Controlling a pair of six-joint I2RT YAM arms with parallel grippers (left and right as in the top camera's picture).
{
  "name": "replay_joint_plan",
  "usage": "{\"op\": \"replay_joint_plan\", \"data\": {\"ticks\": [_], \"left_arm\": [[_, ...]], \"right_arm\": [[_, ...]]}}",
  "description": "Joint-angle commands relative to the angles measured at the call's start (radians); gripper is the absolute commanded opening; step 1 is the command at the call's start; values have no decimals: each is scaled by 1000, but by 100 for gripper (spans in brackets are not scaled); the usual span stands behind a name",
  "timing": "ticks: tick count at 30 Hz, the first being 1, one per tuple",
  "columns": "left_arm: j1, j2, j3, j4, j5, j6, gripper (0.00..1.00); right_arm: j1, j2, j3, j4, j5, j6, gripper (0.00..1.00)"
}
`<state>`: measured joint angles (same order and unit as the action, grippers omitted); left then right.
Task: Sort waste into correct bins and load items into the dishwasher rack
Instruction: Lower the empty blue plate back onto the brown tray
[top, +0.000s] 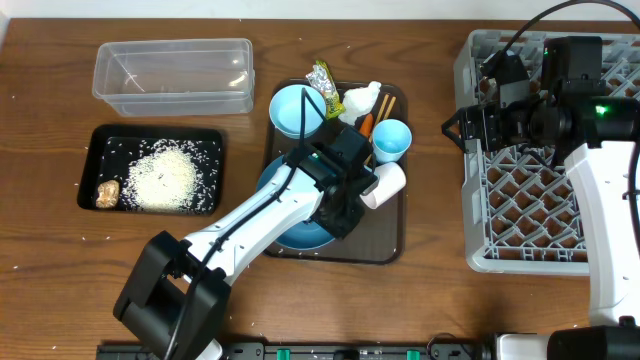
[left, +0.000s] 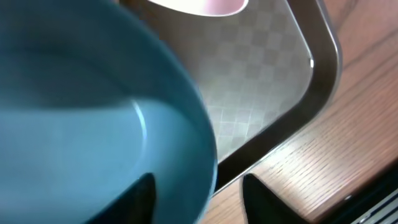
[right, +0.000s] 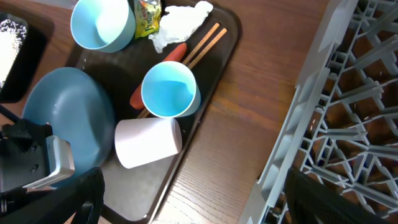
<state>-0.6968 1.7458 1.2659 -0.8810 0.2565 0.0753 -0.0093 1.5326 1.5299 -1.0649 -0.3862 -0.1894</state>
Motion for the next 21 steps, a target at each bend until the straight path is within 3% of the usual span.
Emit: {"op": "replay_joint_plan", "data": {"ticks": [1,6,12,21], "left_arm": [[1,3,9,0,-7,-27,56],[1,-11,52,-4,-8,-42,65],[35,-84,77,-5,-19,-90,67],[217,-287,77,-5,-41,-141,80]], "right_arm": [[-3,3,10,2,-11,2,86],[-2,3,10,6,-16,2,89],[0,3,10,5,-43,2,89],[129,26,10,20,-64,25,87]]}}
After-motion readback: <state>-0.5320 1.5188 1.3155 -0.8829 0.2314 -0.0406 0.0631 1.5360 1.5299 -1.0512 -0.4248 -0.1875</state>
